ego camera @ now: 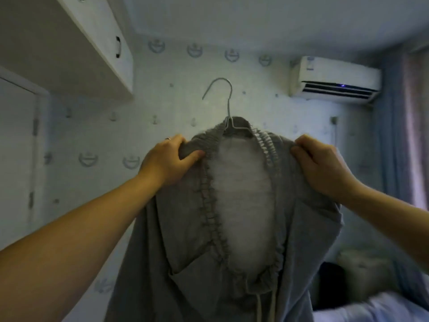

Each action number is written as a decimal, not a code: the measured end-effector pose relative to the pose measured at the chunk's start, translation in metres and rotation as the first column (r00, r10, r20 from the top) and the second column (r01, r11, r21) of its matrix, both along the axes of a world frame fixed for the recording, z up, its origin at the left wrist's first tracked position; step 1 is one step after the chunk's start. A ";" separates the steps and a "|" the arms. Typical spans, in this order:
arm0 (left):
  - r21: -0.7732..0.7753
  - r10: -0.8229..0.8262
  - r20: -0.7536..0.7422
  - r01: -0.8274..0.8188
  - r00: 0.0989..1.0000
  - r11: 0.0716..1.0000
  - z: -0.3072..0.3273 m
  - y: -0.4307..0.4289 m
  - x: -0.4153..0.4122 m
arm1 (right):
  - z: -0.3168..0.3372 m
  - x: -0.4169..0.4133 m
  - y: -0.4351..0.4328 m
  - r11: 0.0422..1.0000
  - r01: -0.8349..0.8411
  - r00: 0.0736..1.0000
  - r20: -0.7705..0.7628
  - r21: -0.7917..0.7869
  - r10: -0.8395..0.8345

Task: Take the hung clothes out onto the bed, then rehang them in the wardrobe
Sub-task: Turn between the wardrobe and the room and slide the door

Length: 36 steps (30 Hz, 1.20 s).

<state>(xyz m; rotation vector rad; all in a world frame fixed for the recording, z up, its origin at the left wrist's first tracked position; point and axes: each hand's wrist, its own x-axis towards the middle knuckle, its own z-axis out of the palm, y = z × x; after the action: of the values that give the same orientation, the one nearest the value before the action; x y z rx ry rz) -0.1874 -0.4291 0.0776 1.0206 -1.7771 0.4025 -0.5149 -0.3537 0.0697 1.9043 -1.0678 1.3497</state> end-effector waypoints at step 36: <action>0.824 -0.975 -0.128 0.528 -0.183 -0.207 -0.427 0.185 -0.736 | -0.386 -0.349 0.460 -0.095 0.592 -0.155 -0.002 0.800 -0.988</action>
<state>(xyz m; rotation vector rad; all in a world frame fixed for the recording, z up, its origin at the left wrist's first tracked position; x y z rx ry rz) -0.9234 -0.2445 -0.3496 -0.5223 -2.8596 -1.1781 -0.8643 0.1068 -0.3158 0.1525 -2.7323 0.6424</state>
